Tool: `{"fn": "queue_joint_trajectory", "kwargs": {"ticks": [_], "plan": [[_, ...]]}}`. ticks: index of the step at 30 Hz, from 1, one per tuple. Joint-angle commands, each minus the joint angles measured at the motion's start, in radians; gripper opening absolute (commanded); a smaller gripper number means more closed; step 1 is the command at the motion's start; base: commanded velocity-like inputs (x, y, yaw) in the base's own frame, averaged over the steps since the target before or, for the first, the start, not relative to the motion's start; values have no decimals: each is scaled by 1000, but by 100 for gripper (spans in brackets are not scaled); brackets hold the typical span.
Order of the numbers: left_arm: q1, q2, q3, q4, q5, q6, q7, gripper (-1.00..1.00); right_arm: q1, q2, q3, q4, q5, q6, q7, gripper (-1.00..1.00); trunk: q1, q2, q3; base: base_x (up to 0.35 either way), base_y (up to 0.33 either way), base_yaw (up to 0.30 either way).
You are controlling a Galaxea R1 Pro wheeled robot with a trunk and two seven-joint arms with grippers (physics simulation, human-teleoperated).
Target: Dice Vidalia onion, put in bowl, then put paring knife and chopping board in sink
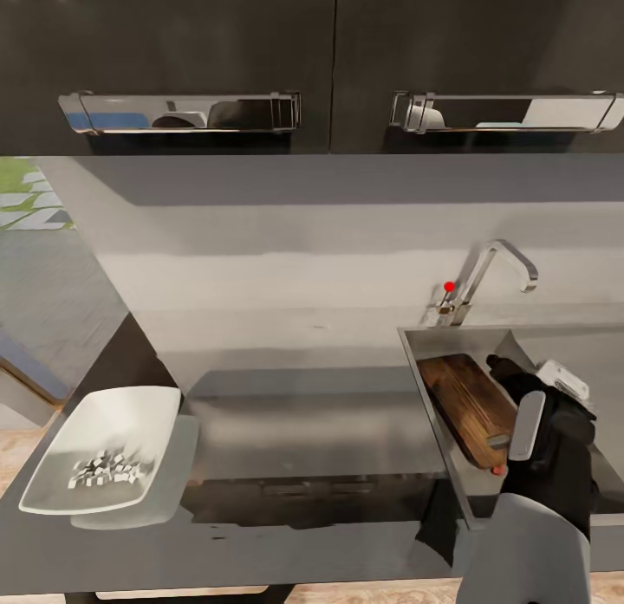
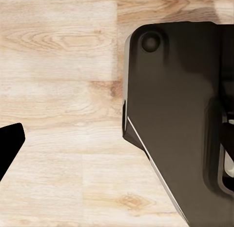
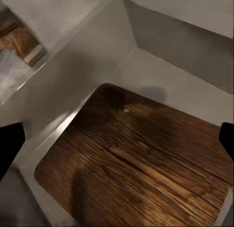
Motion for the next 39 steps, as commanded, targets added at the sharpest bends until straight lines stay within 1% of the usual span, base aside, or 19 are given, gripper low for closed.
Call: {"fn": "queue_joint_trajectory", "kwargs": {"ticks": [1,2,3,4,6,7,9,10,12,15,20,24,28,31,36,37,39], "plan": [[1,1,-9,-3,4,-1,8,100,-1,1,-1,-3,49,7,65,100,1,-2,-2,0,0,0],[1,1,-8,-3,4,-1,8,100,-1,1,-1,-4,118,8,182,100,1,-2,-2,0,0,0],[1,1,-9,-2,4,-1,8,100,-1,1,-2,-5,162,9,269,100,1,-2,-2,0,0,0],[1,1,-9,-2,4,-1,8,100,-1,1,-3,-6,227,9,399,100,1,-2,-2,0,0,0],[1,1,-9,-2,4,-1,8,100,-1,1,-6,-8,321,6,550,100,1,-2,-2,-39,0,0],[1,1,-9,-1,4,-1,8,100,-1,1,-8,-15,379,4,636,100,1,-2,-2,-191,0,0],[1,1,-9,-1,4,-1,8,100,-1,1,-9,-25,426,3,717,100,1,-2,-2,-267,0,0],[1,1,-10,-1,4,-1,8,100,-1,1,-9,-27,438,1,737,100,1,-2,-2,-313,0,0],[1,1,-9,-1,4,-1,8,100,0,1,-8,-29,446,-9,752,100,1,-2,-2,-327,0,0],[1,1,-9,-1,4,-1,8,100,15,1,-8,-30,449,-48,758,100,1,-2,-2,-335,0,0],[1,1,-9,-1,4,-1,8,100,21,1,-8,-32,449,-67,759,100,1,-2,-2,-338,0,0],[1,1,-9,-1,4,-1,8,100,38,1,-6,-34,449,-114,767,100,1,-2,-2,-338,0,0],[1,1,-9,-2,4,-1,8,100,47,1,-5,-48,448,-134,776,100,1,-2,-2,-338,0,0],[1,1,-9,-2,4,-1,8,100,60,1,-5,-56,448,-142,777,100,1,-2,-2,-338,0,0],[1,1,-9,-1,4,-1,8,100,86,1,-5,-64,448,-189,778,100,1,-2,-2,-338,0,0],[1,1,-9,-2,4,-1,8,100,88,1,-4,-65,448,-194,781,100,1,-2,-2,-338,0,0],[1,1,-8,-2,4,-1,8,100,99,1,-5,-67,448,-207,811,100,1,-2,-2,-338,0,0]]}}
